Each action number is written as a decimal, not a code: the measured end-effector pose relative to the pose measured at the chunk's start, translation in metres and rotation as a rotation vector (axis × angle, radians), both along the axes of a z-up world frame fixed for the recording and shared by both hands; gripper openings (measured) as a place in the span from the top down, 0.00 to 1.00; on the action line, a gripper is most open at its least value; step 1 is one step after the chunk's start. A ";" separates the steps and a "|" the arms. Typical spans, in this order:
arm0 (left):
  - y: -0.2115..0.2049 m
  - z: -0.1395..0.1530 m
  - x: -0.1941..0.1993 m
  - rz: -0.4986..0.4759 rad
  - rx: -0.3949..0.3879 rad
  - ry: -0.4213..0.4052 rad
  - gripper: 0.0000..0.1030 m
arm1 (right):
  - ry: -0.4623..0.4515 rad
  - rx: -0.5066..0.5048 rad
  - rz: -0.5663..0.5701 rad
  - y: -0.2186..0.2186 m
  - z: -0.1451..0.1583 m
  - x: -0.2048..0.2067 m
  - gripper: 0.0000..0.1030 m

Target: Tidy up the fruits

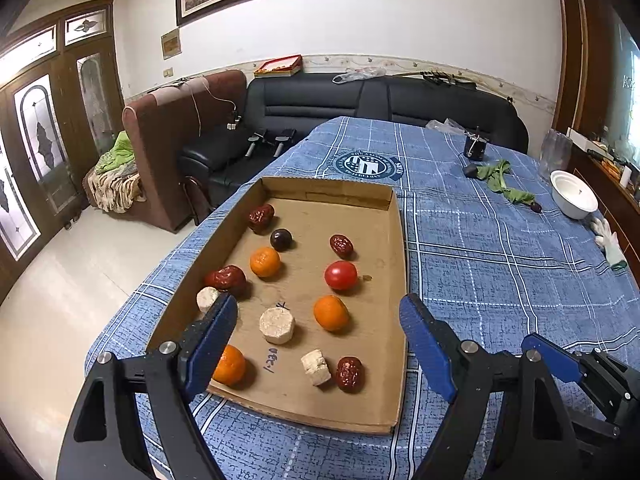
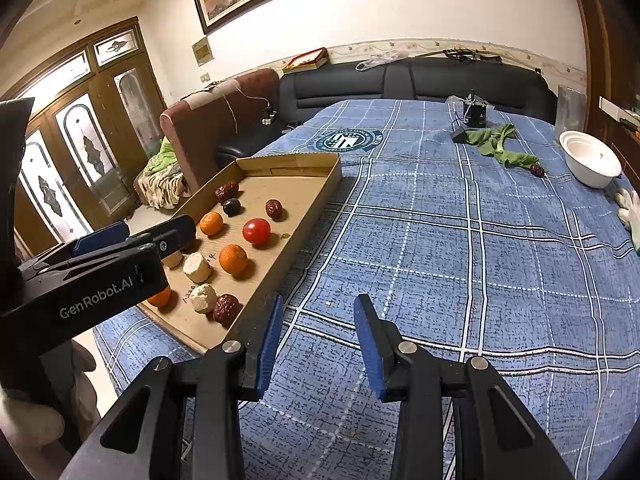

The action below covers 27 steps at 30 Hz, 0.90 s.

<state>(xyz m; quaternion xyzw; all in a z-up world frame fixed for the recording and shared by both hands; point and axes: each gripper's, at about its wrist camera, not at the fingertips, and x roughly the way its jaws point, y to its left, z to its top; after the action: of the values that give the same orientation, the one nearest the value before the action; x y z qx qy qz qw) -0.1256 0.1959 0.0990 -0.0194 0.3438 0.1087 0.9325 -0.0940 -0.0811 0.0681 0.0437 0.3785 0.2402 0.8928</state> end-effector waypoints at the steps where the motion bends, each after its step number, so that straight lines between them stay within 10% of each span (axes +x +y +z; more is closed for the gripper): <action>1: 0.000 0.000 0.000 -0.001 -0.001 0.002 0.20 | 0.002 0.000 0.000 0.000 -0.001 0.001 0.60; 27: 0.003 -0.013 0.011 -0.012 -0.052 0.037 0.20 | 0.033 -0.040 -0.002 0.004 -0.014 0.004 0.58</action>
<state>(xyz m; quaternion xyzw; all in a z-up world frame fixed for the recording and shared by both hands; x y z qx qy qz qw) -0.1142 0.1990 0.0862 -0.0396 0.3638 0.0942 0.9258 -0.0897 -0.0772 0.0545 0.0303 0.3978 0.2312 0.8874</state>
